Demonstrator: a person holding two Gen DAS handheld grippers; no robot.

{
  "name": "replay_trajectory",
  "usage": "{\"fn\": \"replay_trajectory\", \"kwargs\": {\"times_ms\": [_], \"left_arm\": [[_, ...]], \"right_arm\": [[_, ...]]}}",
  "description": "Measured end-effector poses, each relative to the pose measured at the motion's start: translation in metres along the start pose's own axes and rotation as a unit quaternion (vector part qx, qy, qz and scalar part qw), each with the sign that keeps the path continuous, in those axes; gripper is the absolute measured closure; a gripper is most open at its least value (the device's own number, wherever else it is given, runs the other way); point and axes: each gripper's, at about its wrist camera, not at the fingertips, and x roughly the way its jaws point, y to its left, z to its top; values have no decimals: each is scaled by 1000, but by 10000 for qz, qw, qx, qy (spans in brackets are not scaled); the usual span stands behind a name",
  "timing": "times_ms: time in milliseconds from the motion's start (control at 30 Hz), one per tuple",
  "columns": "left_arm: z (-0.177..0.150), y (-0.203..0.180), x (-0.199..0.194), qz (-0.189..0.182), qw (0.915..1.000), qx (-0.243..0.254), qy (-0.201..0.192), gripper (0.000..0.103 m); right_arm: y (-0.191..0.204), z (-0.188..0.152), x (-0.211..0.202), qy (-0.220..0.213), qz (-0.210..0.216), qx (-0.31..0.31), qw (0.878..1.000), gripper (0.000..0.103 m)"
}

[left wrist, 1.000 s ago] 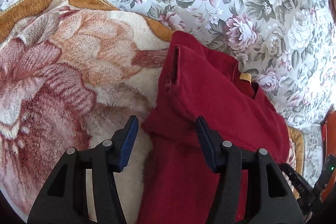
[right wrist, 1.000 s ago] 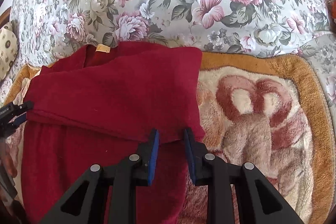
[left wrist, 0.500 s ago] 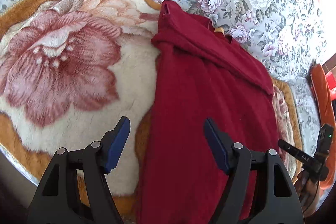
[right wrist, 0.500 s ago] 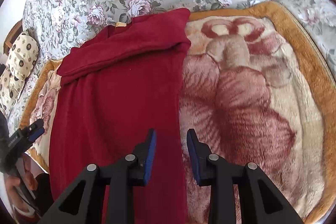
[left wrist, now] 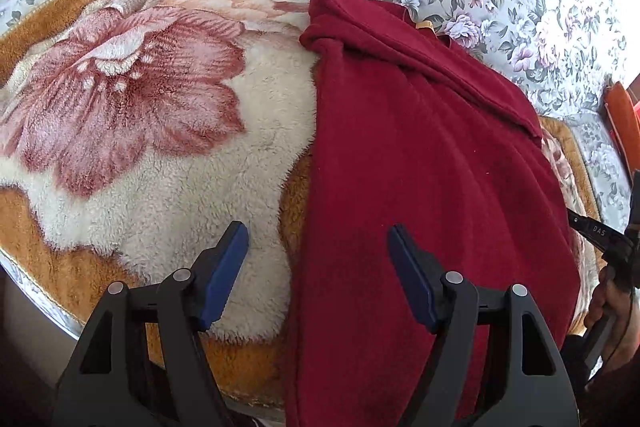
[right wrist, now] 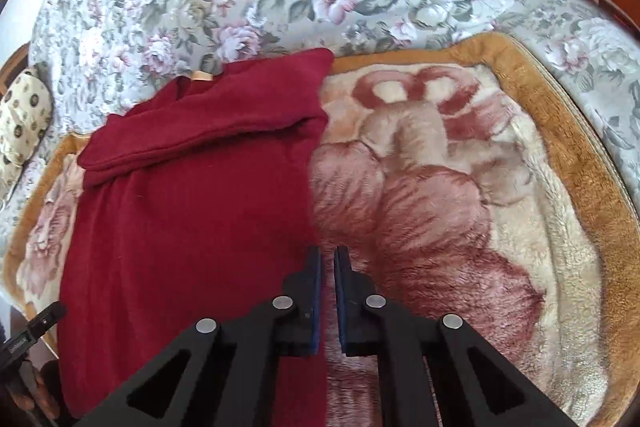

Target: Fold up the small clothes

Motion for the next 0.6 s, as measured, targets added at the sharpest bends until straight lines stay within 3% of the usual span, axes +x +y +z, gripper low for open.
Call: {"fn": "replay_trajectory", "kwargs": {"times_ms": [100, 167, 200, 300, 333, 467, 533, 567, 600], "left_arm": [[-2, 0, -3, -27, 10000, -3, 36, 30], [-4, 4, -6, -115, 9999, -104, 48, 30], [-6, 5, -8, -177, 9997, -175, 65, 30], [-11, 8, -14, -259, 9993, -247, 123, 30], [-14, 8, -15, -259, 9993, -238, 153, 30], [-25, 6, -20, -284, 9991, -177, 253, 30], [-31, 2, -18, -201, 9995, -47, 242, 30], [-32, 1, -18, -143, 9997, 48, 205, 30], [-33, -3, -18, -49, 9997, 169, 197, 30]], "right_arm": [[-17, -6, -10, 63, 729, 431, 9964, 103], [-22, -12, -25, 77, 923, 530, 9943, 100], [-20, -17, -34, 85, 924, 428, 9948, 96], [-12, -40, -47, 333, 1181, 90, 9924, 69], [-10, -48, -49, 460, 1280, 45, 9907, 68], [-6, -77, -46, 855, 1369, -44, 9869, 67], [-3, -86, -50, 670, 1415, -132, 9876, 70], [5, -89, -50, 652, 1419, -346, 9871, 76], [13, -91, -52, 611, 1363, -621, 9868, 92]]}}
